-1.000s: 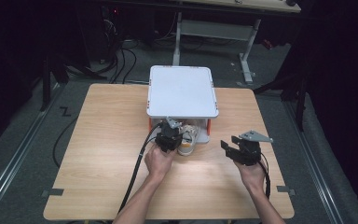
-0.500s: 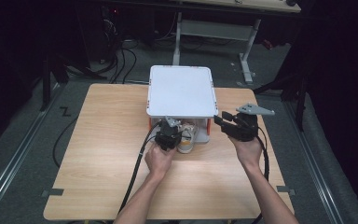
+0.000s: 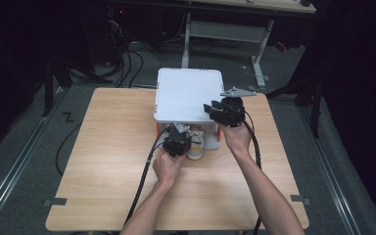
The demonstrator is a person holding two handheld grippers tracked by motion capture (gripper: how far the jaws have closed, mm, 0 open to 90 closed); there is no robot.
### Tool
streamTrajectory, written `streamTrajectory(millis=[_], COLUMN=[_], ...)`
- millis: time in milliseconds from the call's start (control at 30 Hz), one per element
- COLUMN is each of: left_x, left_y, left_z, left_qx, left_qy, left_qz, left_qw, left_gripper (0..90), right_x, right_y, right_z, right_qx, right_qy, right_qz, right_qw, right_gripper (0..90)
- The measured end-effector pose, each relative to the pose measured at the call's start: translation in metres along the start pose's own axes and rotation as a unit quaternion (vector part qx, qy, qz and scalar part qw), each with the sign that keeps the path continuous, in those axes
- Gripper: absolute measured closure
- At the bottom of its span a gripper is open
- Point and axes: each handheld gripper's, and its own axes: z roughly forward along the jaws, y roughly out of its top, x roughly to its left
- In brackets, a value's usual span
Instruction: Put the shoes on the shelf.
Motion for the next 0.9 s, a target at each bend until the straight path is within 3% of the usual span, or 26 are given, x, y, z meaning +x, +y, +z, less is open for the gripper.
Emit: streamTrajectory(millis=[167, 333, 433, 767, 800, 833, 900], left_x=[-0.001, -0.001, 0.000, -0.002, -0.002, -0.002, -0.002], left_y=[0.000, 0.001, 0.001, 0.000, 0.001, 0.001, 0.003], left_z=[0.001, 0.001, 0.000, -0.001, -0.001, -0.001, -0.004], left_qx=[-0.003, -0.006, -0.011, -0.011, -0.012, -0.015, -0.022], left_qy=[0.003, 0.012, 0.011, 0.003, 0.013, 0.013, 0.014], left_qz=[0.002, 0.005, 0.001, 0.001, 0.002, 0.003, -0.006], left_qw=[1.0000, 0.9999, 0.9999, 0.9999, 0.9998, 0.9998, 0.9996], left_gripper=[68.5, 60.6, 47.9, 35.0, 34.1, 28.3, 24.8], right_x=[-0.001, -0.001, 0.001, 0.001, 0.001, 0.001, 0.001], right_y=[-0.004, -0.004, -0.004, -0.005, -0.005, -0.005, -0.005], right_z=[0.015, 0.017, 0.017, 0.017, 0.017, 0.017, 0.017], right_qx=[0.026, 0.022, 0.023, 0.022, 0.022, 0.022, 0.022], right_qy=[-0.008, -0.017, -0.022, -0.023, -0.023, -0.023, -0.023], right_qz=[-0.004, -0.012, -0.020, -0.025, -0.025, -0.026, -0.026], right_qw=[0.9996, 0.9995, 0.9993, 0.9992, 0.9992, 0.9992, 0.9991], right_gripper=[61.9, 62.1, 62.6, 62.8, 62.8, 62.8, 62.9])
